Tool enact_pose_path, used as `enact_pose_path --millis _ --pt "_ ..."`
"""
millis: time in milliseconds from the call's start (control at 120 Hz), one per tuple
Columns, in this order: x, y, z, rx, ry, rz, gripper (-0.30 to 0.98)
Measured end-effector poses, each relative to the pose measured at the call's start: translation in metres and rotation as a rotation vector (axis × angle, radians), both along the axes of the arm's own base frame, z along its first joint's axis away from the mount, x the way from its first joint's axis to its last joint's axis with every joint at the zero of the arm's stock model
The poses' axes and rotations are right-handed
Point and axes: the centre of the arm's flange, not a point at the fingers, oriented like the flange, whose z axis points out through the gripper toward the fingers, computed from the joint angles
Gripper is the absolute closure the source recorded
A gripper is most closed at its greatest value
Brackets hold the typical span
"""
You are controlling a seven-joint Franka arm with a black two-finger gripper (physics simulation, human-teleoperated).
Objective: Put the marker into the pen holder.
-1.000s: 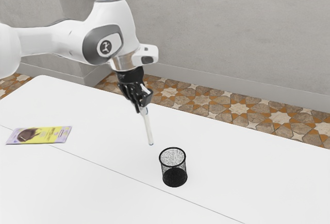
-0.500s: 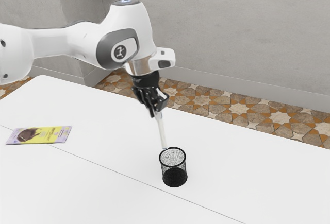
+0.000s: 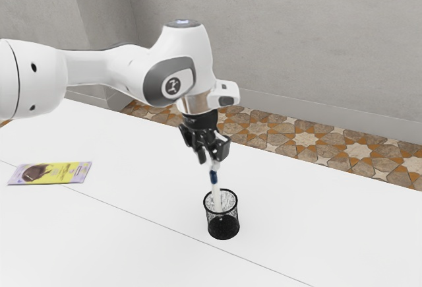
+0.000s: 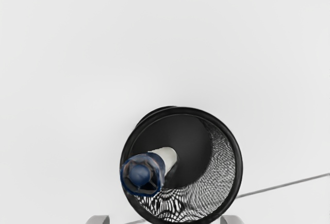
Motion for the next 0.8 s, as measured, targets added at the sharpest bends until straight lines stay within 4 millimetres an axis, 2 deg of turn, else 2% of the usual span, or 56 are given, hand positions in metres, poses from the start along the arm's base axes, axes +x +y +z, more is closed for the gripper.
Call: enact_pose_path --millis 50,83,100,142,175,217,250,275,300,325,375,475,533,600,700,800 --pt "0.0 -0.001 0.002 -0.001 -0.006 0.001 0.37" --pt "0.002 0.001 0.013 -0.004 -0.023 0.002 0.31" --pt "0.004 0.003 0.023 -0.003 -0.037 0.003 0.29" --pt "0.019 0.021 0.077 0.001 -0.096 0.028 0.24" --pt "0.032 0.065 0.125 0.013 -0.128 0.095 0.21" --pt "0.037 0.154 0.165 0.034 -0.13 0.234 0.17" --pt "0.032 0.225 0.178 0.048 -0.112 0.336 0.14" --pt "0.024 0.265 0.181 0.059 -0.093 0.391 0.13" --pt "0.017 0.29 0.183 0.069 -0.074 0.423 0.11" --pt "0.013 0.302 0.183 0.077 -0.054 0.434 0.1" --pt "0.009 0.301 0.182 0.087 -0.019 0.412 0.08" --pt "0.009 0.257 0.177 0.085 0.035 0.29 0.05" --pt "0.008 0.243 0.18 0.101 0.052 0.258 0.04" --pt "0.012 0.239 0.16 0.108 0.104 0.249 0.03" --pt "-0.022 0.223 0.151 0.114 0.131 0.223 0.02" --pt "-0.029 0.208 0.147 0.116 0.127 0.202 0.01"
